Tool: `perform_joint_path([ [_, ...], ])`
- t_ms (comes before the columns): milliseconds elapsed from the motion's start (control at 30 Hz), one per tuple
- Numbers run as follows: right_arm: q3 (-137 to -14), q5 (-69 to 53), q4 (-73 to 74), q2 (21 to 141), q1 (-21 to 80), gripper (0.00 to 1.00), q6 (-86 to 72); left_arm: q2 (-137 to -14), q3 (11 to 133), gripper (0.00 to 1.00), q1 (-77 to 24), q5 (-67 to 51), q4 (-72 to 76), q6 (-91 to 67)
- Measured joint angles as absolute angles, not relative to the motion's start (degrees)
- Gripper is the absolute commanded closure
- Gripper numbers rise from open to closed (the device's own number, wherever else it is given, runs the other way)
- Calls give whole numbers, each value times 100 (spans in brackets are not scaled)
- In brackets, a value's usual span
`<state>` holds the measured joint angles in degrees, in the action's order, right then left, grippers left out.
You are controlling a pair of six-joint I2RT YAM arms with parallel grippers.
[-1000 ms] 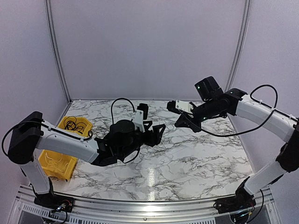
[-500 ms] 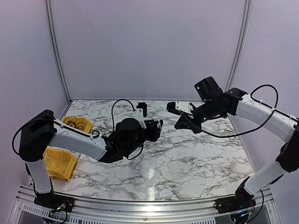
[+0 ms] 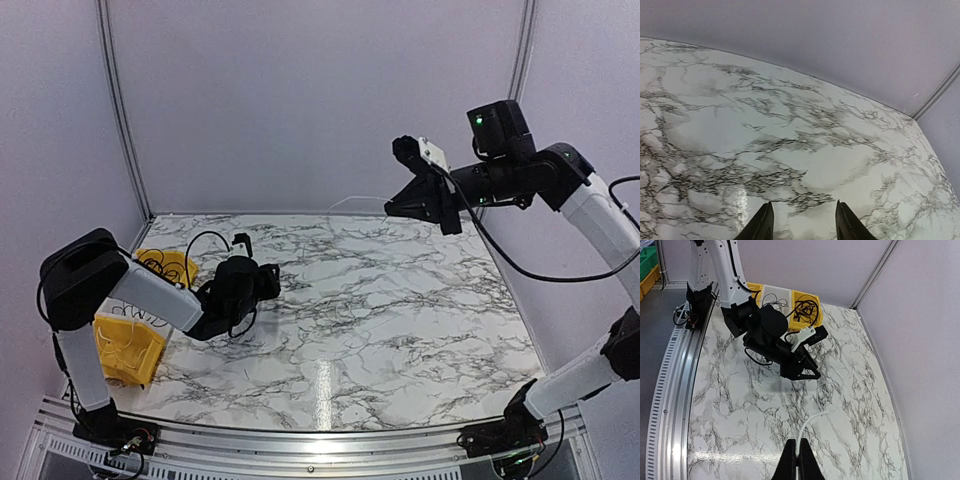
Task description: Untangle the cables
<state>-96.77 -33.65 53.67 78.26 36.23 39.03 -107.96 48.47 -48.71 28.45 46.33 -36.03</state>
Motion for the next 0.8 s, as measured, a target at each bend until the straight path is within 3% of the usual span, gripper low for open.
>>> perform_joint_path([
  [233, -9692, -3395, 5472, 7690, 3568, 100, 3924, -10304, 4473, 51, -4748, 2899, 4316, -3454],
  [400, -9598, -3308, 5457, 7693, 3553, 100, 3927, -9815, 4338, 43, -4794, 2810, 4241, -3240],
  [800, -8066, -2696, 5065, 7730, 3616, 100, 4058, -8136, 4235, 32, -5352, 1942, 4219, -1837],
])
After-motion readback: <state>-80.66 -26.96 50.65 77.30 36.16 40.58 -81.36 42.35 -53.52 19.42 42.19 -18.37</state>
